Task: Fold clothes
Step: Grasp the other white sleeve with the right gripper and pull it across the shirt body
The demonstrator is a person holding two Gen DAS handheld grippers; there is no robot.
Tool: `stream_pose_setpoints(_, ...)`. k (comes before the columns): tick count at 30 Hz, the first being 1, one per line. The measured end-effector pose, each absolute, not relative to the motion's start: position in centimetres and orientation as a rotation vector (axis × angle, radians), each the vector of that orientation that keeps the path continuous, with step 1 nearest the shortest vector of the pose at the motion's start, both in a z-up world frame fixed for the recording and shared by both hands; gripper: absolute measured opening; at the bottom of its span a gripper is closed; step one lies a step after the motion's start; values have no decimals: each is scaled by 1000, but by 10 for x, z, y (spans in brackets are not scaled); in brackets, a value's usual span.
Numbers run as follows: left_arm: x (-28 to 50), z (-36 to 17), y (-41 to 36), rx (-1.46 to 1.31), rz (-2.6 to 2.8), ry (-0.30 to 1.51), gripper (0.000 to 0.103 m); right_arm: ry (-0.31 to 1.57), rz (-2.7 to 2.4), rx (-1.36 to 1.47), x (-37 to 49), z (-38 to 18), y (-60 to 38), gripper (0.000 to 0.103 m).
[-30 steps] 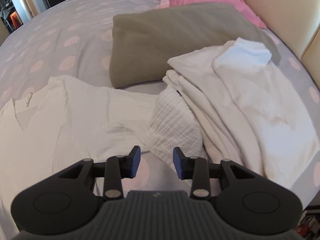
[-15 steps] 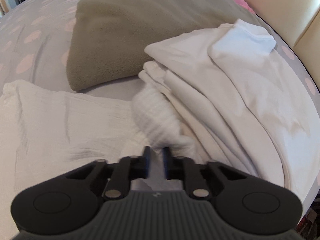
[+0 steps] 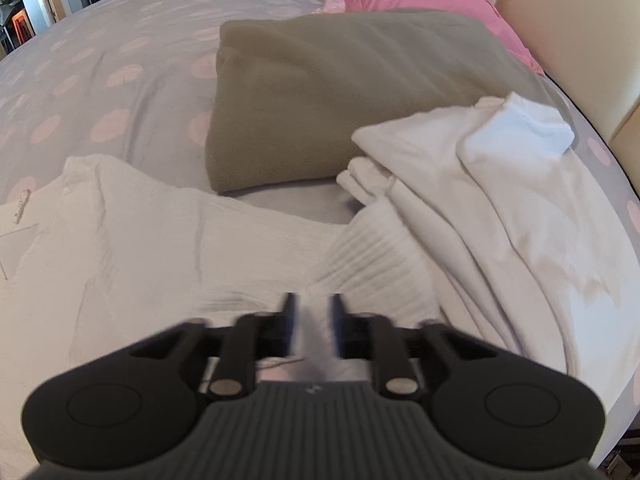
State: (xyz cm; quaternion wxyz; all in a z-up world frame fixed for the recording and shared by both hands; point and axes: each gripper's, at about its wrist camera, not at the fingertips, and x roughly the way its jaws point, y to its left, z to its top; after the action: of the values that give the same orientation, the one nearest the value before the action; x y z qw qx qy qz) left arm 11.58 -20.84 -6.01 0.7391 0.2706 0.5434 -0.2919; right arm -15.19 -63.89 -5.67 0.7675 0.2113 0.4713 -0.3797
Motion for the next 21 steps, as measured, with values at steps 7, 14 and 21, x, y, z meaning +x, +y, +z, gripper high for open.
stream_pose_setpoints(7, 116, -63, -213, 607, -643, 1189, 17, 1078, -854, 437, -155, -101, -649, 47)
stream_pose_setpoints(14, 112, -50, -213, 490, -751, 1112, 17, 1056, -820, 426, -157, -66, -645, 9)
stream_pose_setpoints(21, 102, -23, -214, 342, -827, 1003, 22, 866, -665, 386, -160, 4, -608, 7)
